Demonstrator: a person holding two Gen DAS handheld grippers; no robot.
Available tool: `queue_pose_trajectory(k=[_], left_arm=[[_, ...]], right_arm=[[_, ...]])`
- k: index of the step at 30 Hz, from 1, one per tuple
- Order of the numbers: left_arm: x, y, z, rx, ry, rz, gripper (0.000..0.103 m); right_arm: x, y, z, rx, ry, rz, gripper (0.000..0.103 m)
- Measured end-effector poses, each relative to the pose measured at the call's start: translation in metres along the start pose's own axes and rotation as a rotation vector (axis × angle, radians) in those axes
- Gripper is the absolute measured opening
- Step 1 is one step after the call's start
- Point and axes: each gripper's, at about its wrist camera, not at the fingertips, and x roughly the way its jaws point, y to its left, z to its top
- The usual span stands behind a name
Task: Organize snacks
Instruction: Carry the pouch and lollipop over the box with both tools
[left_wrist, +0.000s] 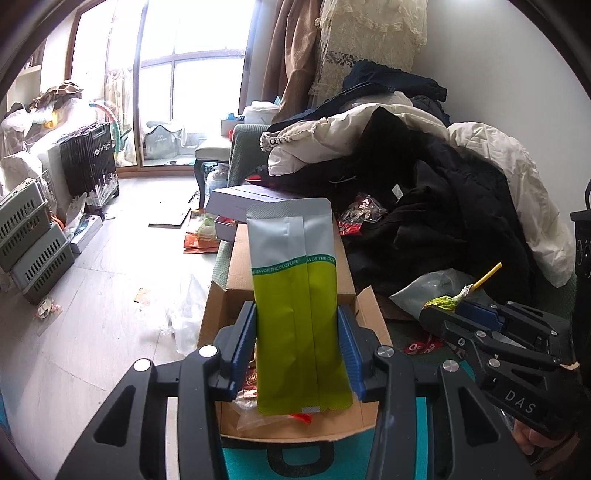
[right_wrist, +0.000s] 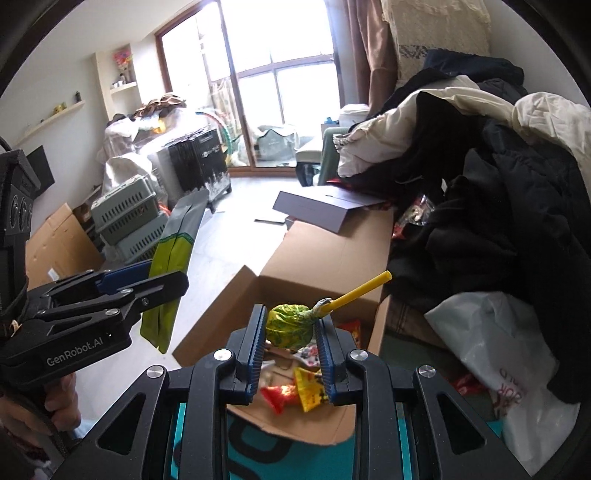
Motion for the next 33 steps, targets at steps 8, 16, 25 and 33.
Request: queue_pose_trajectory(k=[8,16,25,33], left_arm=[[0.068,0.012,-0.008,0.012,0.094,0.025,0.042],[0.131,0.021,-0.026,0.021,0.198,0.039,0.042],[0.176,0.032,-0.051,0.025,0.319,0.065,0.042],[0.192,0.040,-0.068,0.010,0.400,0.084,0.042]], right_arm=[[0.066,-0.019,0.000,0.010,0.070,-0.019,0.026],[0.123,-0.034,-0.013,0.034,0.162,-0.032,0.026],[0.170,-0.035,-0.039,0.051,0.279,-0.027,0.026],[0.194,-0.031,-0.057,0.039,0.380,-0.032,0.026]])
